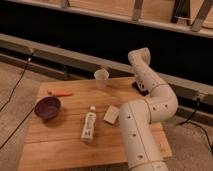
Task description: Push the eraser across the table
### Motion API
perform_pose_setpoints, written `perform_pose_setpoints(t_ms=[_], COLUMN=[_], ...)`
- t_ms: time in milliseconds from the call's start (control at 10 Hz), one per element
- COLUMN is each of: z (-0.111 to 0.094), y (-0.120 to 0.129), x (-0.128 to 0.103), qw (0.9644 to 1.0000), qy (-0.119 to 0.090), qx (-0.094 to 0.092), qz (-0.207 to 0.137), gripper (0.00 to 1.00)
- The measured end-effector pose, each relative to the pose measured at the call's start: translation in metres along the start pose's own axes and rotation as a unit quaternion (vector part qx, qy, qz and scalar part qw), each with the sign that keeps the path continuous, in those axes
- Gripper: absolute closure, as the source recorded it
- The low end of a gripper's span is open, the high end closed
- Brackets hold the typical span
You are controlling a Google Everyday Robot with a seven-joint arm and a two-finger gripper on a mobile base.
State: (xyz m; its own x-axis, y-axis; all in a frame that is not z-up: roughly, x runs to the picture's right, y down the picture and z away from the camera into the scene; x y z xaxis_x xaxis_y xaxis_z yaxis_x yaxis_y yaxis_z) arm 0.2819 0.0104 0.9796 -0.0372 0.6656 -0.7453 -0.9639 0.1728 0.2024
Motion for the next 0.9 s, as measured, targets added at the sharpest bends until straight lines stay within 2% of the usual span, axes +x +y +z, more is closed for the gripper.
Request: perform_pose_setpoints(t_ms=[100, 200, 400, 500, 600, 700, 900], z=[-0.005, -0.012, -0.028, -0.032, -0.034, -0.034, -0.033], y=[0.007, 0.015, 0.038, 0.045, 0.053, 0.055, 0.052], x=[-0.001, -0.003, -0.003, -0.003, -0.001, -0.001, 0.0], qw=[1.0, 0.9999, 0.9994, 0.9991, 0.9984, 0.9982, 0.9982], qy=[0.0, 0.0, 0.006, 0.01, 0.018, 0.021, 0.021], qx=[-0.001, 0.0, 0.003, 0.007, 0.016, 0.019, 0.02], qz=[-0.004, -0.012, -0.035, -0.041, -0.051, -0.054, -0.052], gripper=[0.99, 0.93, 0.71, 0.63, 0.49, 0.43, 0.4])
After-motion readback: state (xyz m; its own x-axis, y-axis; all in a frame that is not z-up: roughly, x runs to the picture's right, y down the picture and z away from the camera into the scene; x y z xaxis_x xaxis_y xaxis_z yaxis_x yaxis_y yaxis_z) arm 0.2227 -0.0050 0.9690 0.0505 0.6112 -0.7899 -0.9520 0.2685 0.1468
